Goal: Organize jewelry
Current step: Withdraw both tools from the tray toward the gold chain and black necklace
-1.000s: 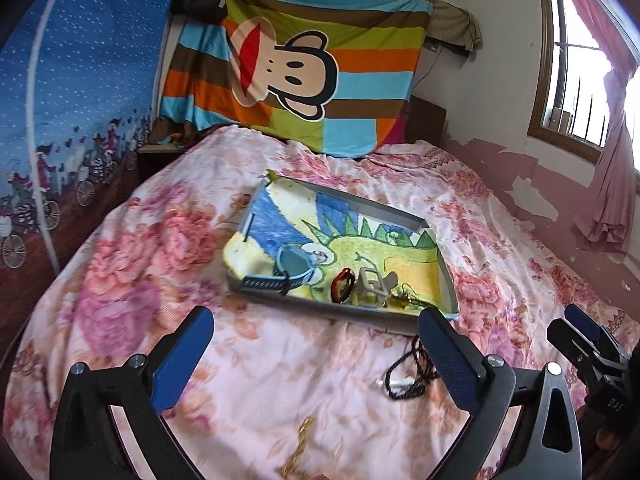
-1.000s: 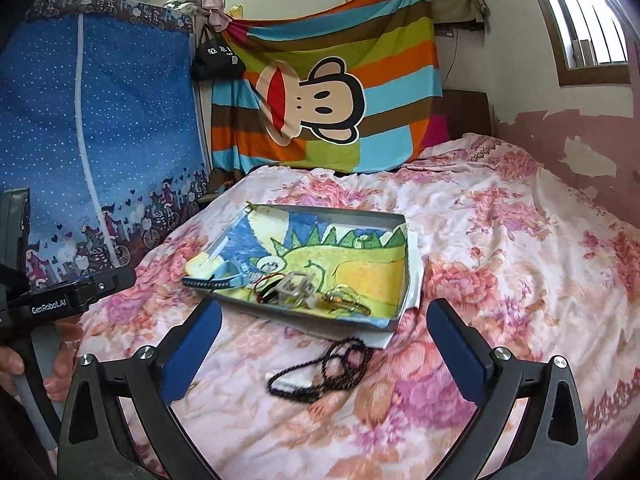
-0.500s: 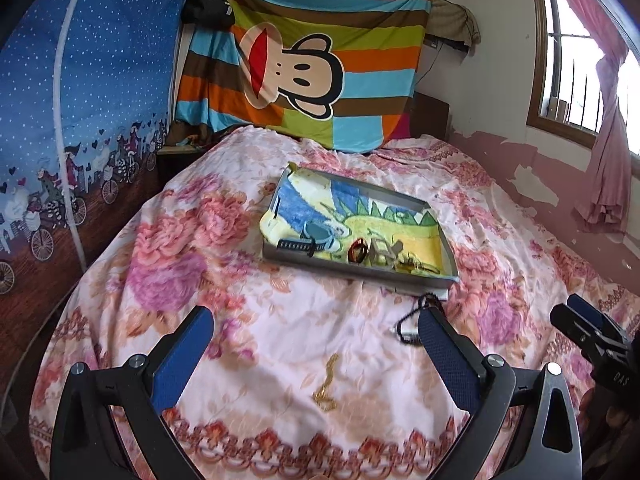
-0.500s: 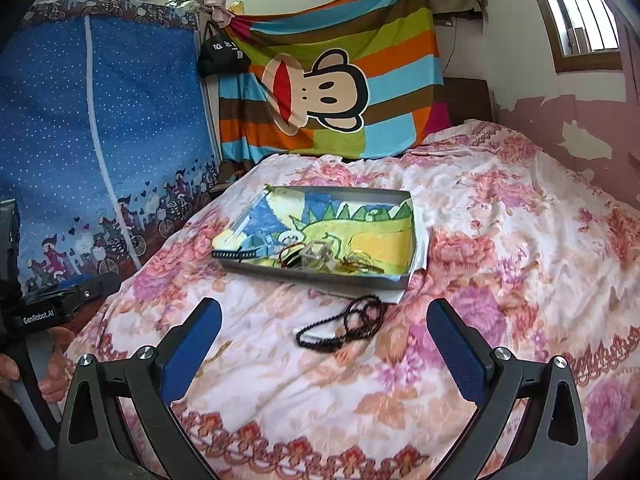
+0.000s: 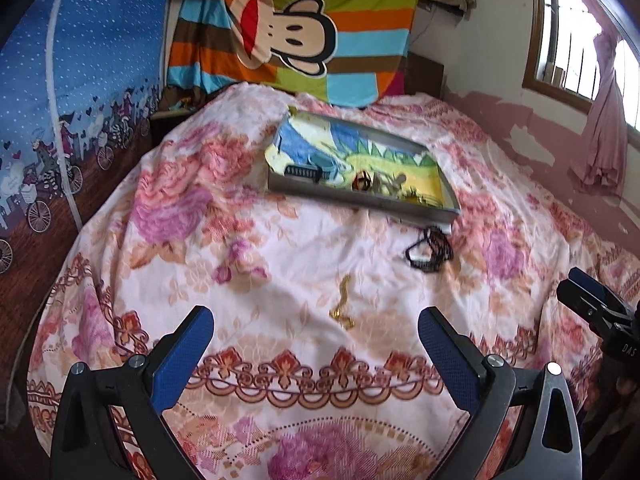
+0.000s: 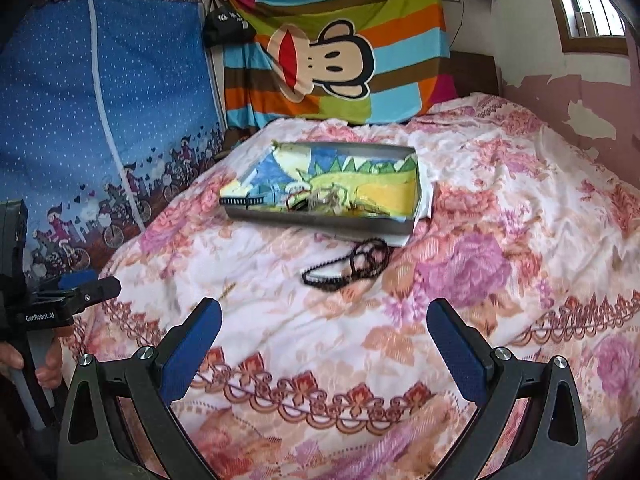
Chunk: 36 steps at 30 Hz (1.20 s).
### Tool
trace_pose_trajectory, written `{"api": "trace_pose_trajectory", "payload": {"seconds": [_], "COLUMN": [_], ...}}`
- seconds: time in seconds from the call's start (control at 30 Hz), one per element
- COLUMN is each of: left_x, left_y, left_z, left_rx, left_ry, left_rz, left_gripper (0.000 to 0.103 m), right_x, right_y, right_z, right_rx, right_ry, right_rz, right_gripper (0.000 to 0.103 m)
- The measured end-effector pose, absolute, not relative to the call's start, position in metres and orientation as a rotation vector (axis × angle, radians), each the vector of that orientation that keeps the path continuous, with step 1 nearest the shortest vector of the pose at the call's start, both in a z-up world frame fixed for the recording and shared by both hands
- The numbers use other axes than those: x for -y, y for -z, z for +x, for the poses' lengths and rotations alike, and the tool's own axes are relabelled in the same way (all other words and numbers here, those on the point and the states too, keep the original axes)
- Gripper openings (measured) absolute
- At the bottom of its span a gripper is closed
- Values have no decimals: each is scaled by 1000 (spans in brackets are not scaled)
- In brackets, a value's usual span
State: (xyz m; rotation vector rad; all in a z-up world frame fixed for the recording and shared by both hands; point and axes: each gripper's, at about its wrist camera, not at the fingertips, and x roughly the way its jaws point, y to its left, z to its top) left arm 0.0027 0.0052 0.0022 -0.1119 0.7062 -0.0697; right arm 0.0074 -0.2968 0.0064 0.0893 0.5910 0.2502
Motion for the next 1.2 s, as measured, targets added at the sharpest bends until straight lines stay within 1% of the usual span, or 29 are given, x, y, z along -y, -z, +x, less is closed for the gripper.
{"api": "trace_pose_trajectory", "payload": {"seconds": [0.47, 0.53, 0.7, 0.73, 0.83, 0.93, 0.97, 1.1, 1.2], "left_x": [13, 14, 17, 18, 20, 20, 19, 15, 12], "left_y": [30, 35, 42, 44, 53, 63, 67, 76, 80], "left_z": [37, 45, 65, 68, 77, 83, 85, 89, 93], "left_rx": [-862, -876, -913, -919, -961, -1014, -1031, -1050, -1053], "left_ry": [186, 210, 251, 257, 264, 256, 251, 246, 253], "left_rz": [-68, -73, -75, -76, -65, -47, -51, -65, -79], "left_gripper": [103, 100, 76, 74, 62, 46, 44, 30, 22], "right_x": [296, 295, 295, 294, 290, 283, 280, 269, 263], "right_y": [25, 28, 33, 34, 38, 43, 46, 55, 61], "right_z": [28, 34, 55, 59, 76, 90, 96, 114, 127], "right_rx": [-701, -713, -734, -739, -766, -789, -797, -824, -845], "right_ry": [-280, -292, -319, -327, -360, -392, -405, -440, -457], "right_rz": [83, 87, 105, 110, 122, 129, 132, 137, 141], "right_gripper": [101, 101, 101, 101, 101, 100, 100, 99, 94]}}
